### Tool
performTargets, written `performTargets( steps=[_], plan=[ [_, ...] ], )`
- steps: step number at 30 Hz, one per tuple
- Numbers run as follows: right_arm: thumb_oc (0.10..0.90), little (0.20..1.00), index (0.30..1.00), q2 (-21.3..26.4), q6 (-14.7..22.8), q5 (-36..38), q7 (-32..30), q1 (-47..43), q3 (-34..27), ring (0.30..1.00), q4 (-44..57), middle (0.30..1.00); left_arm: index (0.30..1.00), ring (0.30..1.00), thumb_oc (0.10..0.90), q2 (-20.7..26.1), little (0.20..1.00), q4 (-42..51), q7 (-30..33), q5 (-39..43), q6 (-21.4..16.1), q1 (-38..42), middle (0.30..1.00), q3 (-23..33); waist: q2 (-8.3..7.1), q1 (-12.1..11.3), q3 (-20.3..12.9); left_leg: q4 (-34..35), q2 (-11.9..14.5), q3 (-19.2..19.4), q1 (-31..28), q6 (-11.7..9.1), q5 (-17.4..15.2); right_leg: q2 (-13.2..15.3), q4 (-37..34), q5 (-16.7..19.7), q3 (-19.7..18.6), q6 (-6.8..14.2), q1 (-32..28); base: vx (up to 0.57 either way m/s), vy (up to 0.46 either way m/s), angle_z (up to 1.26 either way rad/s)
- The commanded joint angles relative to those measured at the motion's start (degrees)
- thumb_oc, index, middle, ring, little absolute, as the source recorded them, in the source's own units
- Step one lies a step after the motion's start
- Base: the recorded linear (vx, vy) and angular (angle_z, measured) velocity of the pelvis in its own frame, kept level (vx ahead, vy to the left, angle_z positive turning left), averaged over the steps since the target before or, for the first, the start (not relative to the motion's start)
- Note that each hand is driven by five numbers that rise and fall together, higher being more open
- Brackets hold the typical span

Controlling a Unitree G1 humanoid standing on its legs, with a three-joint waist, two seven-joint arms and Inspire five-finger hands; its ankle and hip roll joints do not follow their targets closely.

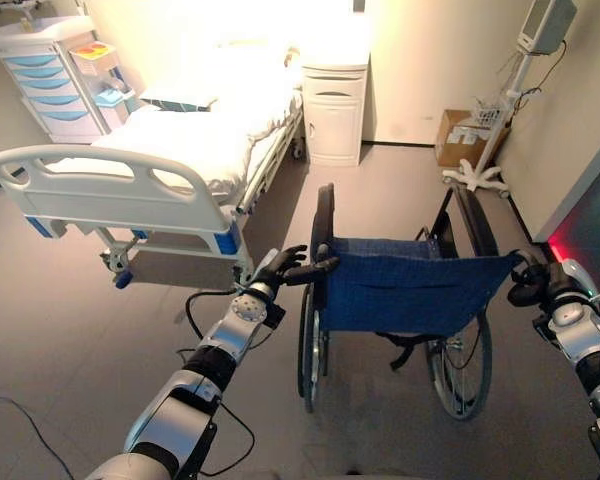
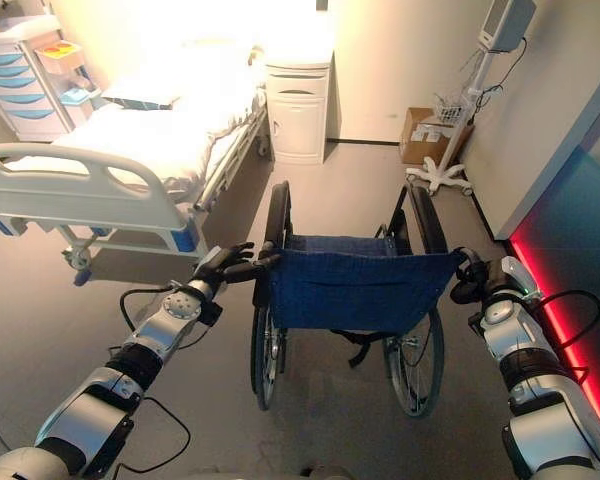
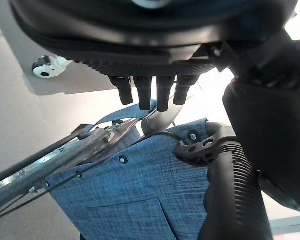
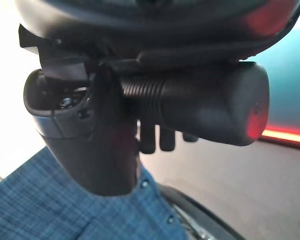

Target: Push the wheelchair next to the bed

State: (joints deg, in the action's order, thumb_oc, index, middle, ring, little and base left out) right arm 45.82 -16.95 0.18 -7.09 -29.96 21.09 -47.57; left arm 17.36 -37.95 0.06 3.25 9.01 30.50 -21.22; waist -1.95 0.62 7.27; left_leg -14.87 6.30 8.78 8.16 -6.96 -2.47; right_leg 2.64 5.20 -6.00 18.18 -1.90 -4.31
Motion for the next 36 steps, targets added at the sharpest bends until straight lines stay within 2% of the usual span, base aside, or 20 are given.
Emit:
performTargets(
  steps=[1, 2, 3, 5, 8, 12, 13, 14, 15, 18, 19, 21, 23, 24, 27, 29, 32, 33, 34, 36],
  plan=[
    [0.400, 0.300, 0.300, -15.27, 13.34, 4.99, 10.68, -2.22, 7.26, 0.300, 9.39, 0.300, 0.300, 0.300, 0.400, 2.66, 0.300, -6.46, 0.28, -6.31, 9.40, -7.24, 0.300, -7.99, 1.87, -4.60, 7.83, 7.52, -3.40, 1.05, 2.45, 2.17, 11.78, -2.18, -2.09, 0.78, -6.97, 3.94, -8.45, 0.18, 0.115, -0.61],
    [0.400, 0.300, 0.300, -15.27, 13.32, 5.07, 10.71, -2.29, 7.33, 0.300, 9.39, 0.300, 0.300, 0.300, 0.400, 2.67, 0.300, -6.45, 0.32, -6.34, 9.40, -7.28, 0.300, -7.98, 1.85, -4.78, 7.73, 7.97, -3.58, 1.21, 2.36, 2.29, 11.58, -2.04, -2.25, 0.74, -6.93, 4.07, -8.69, 0.25, 0.192, -0.83],
    [0.400, 0.300, 0.300, -15.78, 13.25, 5.88, 11.03, -2.61, 7.45, 0.300, 8.49, 0.300, 0.300, 0.300, 0.400, 2.44, 0.300, -7.07, 0.33, -6.39, 9.82, -7.36, 0.300, -7.35, 1.74, -4.87, 6.43, 9.52, -4.04, 2.30, 0.69, 3.68, 9.01, -1.30, -2.18, 0.68, -6.54, 4.74, -8.63, 0.26, 0.206, -0.82],
    [0.400, 0.300, 0.300, -16.53, 13.24, 6.00, 12.14, -1.96, 7.01, 0.300, 7.70, 0.300, 0.300, 0.300, 0.400, 2.73, 0.300, -8.43, -0.61, -6.83, 9.23, -7.60, 0.300, -7.16, 1.74, -4.84, 4.85, 10.37, -5.42, 0.90, -1.05, 5.10, 7.47, -0.79, -0.38, 0.48, -6.85, 5.75, -8.15, 0.30, 0.240, -0.64],
    [0.400, 0.300, 0.300, -17.21, 14.61, 4.90, 12.53, 0.14, 6.73, 0.300, 7.14, 0.300, 0.300, 0.300, 0.400, 3.71, 0.300, -9.37, -1.34, -7.03, 8.22, -7.71, 0.300, -7.74, 1.94, -4.42, 3.40, 12.83, -6.64, 0.18, -4.23, 7.20, 6.36, 0.31, 5.59, 2.11, -7.64, 7.94, -6.23, 0.25, 0.197, 0.06],
    [0.400, 0.300, 0.300, -18.07, 15.64, 4.15, 12.31, 1.40, 6.09, 0.300, 6.59, 0.300, 0.300, 0.300, 0.400, 4.03, 0.300, -9.27, -1.68, -7.43, 9.00, -7.16, 0.300, -8.07, 1.50, -4.85, 2.08, 13.77, -8.51, -0.34, -4.48, 8.65, 5.76, 1.45, 12.18, 4.78, -8.06, 9.79, -5.05, 0.18, 0.166, -0.03],
    [0.400, 0.300, 0.300, -18.17, 16.60, 4.02, 11.94, 2.06, 5.87, 0.300, 6.54, 0.300, 0.300, 0.300, 0.400, 3.75, 0.300, -9.22, -1.41, -7.56, 9.29, -6.78, 0.300, -8.68, 2.16, -4.19, 2.19, 13.46, -8.67, -1.30, -4.98, 9.57, 4.81, 2.06, 20.99, 8.48, -10.14, 10.41, -0.34, 0.14, 0.162, 0.04],
    [0.400, 0.300, 0.300, -17.88, 16.84, 4.16, 11.81, 2.56, 5.67, 0.300, 6.99, 0.300, 0.300, 0.300, 0.400, 3.69, 0.300, -9.25, -1.39, -7.49, 9.40, -6.44, 0.300, -9.20, 2.74, -3.40, 2.57, 13.12, -8.70, -2.33, -5.58, 9.86, 4.30, 1.49, 25.23, 9.12, -11.98, 10.11, 2.87, 0.20, 0.173, 0.12],
    [0.400, 0.300, 0.300, -17.68, 16.79, 4.39, 11.68, 3.08, 5.52, 0.300, 7.48, 0.300, 0.300, 0.300, 0.400, 3.72, 0.300, -9.44, -1.63, -7.54, 9.50, -6.17, 0.300, -9.52, 2.96, -2.72, 2.94, 12.97, -8.83, -2.97, -6.22, 9.96, 4.00, 1.46, 26.16, 9.32, -12.60, 9.86, 4.46, 0.17, 0.079, 0.38],
    [0.400, 0.300, 0.300, -17.65, 15.73, 3.93, 11.25, 4.56, 5.34, 0.300, 9.45, 0.300, 0.300, 0.300, 0.400, 3.53, 0.300, -10.12, -2.08, -8.29, 9.48, -5.80, 0.300, -9.29, 3.17, -1.22, 4.00, 13.23, -8.46, -4.28, -8.86, 9.79, 3.12, 5.03, 21.54, 12.12, -12.21, 9.58, 9.64, 0.22, -0.069, 0.44],
    [0.400, 0.300, 0.300, -17.49, 15.11, 4.27, 10.59, 4.87, 5.21, 0.300, 10.21, 0.300, 0.300, 0.300, 0.400, 3.83, 0.300, -9.88, -2.68, -9.30, 8.93, -5.66, 0.300, -8.82, 2.69, -0.26, 5.44, 13.41, -8.46, -6.14, -10.86, 9.74, 1.67, 7.68, 15.76, 14.93, -13.71, 9.84, 12.47, 0.21, -0.207, -0.19],
    [0.400, 0.300, 0.300, -17.06, 15.11, 4.88, 10.17, 4.64, 4.89, 0.300, 10.22, 0.300, 0.300, 0.300, 0.400, 4.34, 0.300, -9.50, -3.01, -9.80, 8.29, -5.41, 0.300, -8.91, 1.60, 0.19, 6.29, 12.78, -8.68, -7.65, -11.78, 9.46, -0.66, 9.96, 5.33, 16.51, -15.16, 10.23, 13.18, 0.22, -0.254, -0.35],
    [0.400, 0.300, 0.300, -16.72, 15.12, 5.36, 10.17, 3.61, 4.59, 0.300, 9.76, 0.300, 0.300, 0.300, 0.400, 4.47, 0.300, -9.82, -2.74, -9.93, 7.29, -5.06, 0.300, -9.09, 0.96, 0.34, 6.77, 12.01, -8.61, -8.50, -12.22, 9.07, -2.45, 11.14, -3.29, 17.21, -15.20, 10.98, 14.36, 0.25, -0.270, 0.36],
    [0.400, 0.300, 0.300, -16.76, 13.95, 5.87, 10.01, 2.33, 4.77, 0.300, 10.31, 0.300, 0.300, 0.300, 0.400, 4.46, 0.300, -9.73, -2.10, -9.67, 7.16, -5.00, 0.300, -9.33, 0.89, 0.53, 7.34, 11.36, -7.68, -8.46, -13.08, 8.62, -3.87, 11.31, -8.08, 17.66, -13.85, 11.62, 14.62, 0.29, -0.337, 0.91],
    [0.400, 0.300, 0.300, -16.77, 11.96, 6.80, 9.81, 0.58, 5.04, 0.300, 11.66, 0.300, 0.300, 0.300, 0.400, 4.32, 0.300, -10.30, -1.03, -9.95, 5.93, -5.25, 0.300, -8.88, 0.39, 0.61, 7.84, 10.69, -6.39, -7.99, -13.88, 8.10, -4.78, 10.98, -9.29, 17.71, -12.57, 12.06, 15.59, 0.25, -0.336, 0.27],
    [0.400, 0.300, 0.300, -16.77, 9.77, 8.31, 9.50, -0.51, 4.87, 0.300, 12.46, 0.300, 0.300, 0.300, 0.400, 4.54, 0.300, -10.00, 0.91, -10.07, 4.93, -5.83, 0.300, -8.04, -0.74, 1.02, 7.72, 8.31, -5.51, -7.86, -13.70, 7.81, -5.52, 9.58, -4.72, 15.97, -13.14, 12.30, 14.17, 0.27, -0.358, 0.60],
    [0.400, 0.300, 0.300, -16.40, 8.71, 9.57, 9.94, -0.53, 4.72, 0.300, 11.93, 0.300, 0.300, 0.300, 0.400, 4.45, 0.300, -9.84, 2.13, -8.99, 5.00, -6.01, 0.300, -7.58, -1.21, 1.28, 7.05, 5.84, -4.12, -8.51, -14.05, 6.63, -6.22, 9.28, -0.53, 15.03, -13.45, 12.18, 13.52, 0.25, -0.228, 0.56],
    [0.400, 0.300, 0.300, -16.34, 7.86, 11.14, 9.61, -0.36, 4.44, 0.300, 11.25, 0.300, 0.300, 0.300, 0.400, 4.81, 0.300, -9.58, 2.82, -7.85, 5.20, -5.80, 0.300, -7.16, -1.09, 1.96, 6.60, 5.65, -1.36, -7.16, -16.35, 5.11, -6.02, 8.94, 2.13, 13.88, -12.46, 11.81, 13.10, 0.40, -0.261, 0.30],
    [0.400, 0.300, 0.300, -16.36, 7.81, 12.35, 9.30, 0.04, 4.08, 0.300, 10.20, 0.300, 0.300, 0.300, 0.400, 4.63, 0.300, -9.95, 2.87, -6.61, 5.41, -5.17, 0.300, -7.00, -0.91, 2.54, 6.22, 5.43, 0.52, -5.42, -17.06, 4.25, -4.13, 8.57, 2.19, 13.47, -11.52, 11.10, 12.29, 0.41, -0.264, 0.39],
    [0.400, 0.300, 0.300, -16.72, 8.33, 12.74, 9.11, 0.05, 3.59, 0.300, 8.29, 0.300, 0.300, 0.300, 0.400, 4.21, 0.300, -10.53, 3.87, -5.26, 5.80, -3.07, 0.300, -6.76, -0.65, 3.36, 5.90, 5.07, 2.22, -4.04, -16.88, 3.40, -1.45, 7.63, 1.32, 12.65, -11.04, 9.98, 10.48, 0.27, -0.181, 0.33]
  ],
)
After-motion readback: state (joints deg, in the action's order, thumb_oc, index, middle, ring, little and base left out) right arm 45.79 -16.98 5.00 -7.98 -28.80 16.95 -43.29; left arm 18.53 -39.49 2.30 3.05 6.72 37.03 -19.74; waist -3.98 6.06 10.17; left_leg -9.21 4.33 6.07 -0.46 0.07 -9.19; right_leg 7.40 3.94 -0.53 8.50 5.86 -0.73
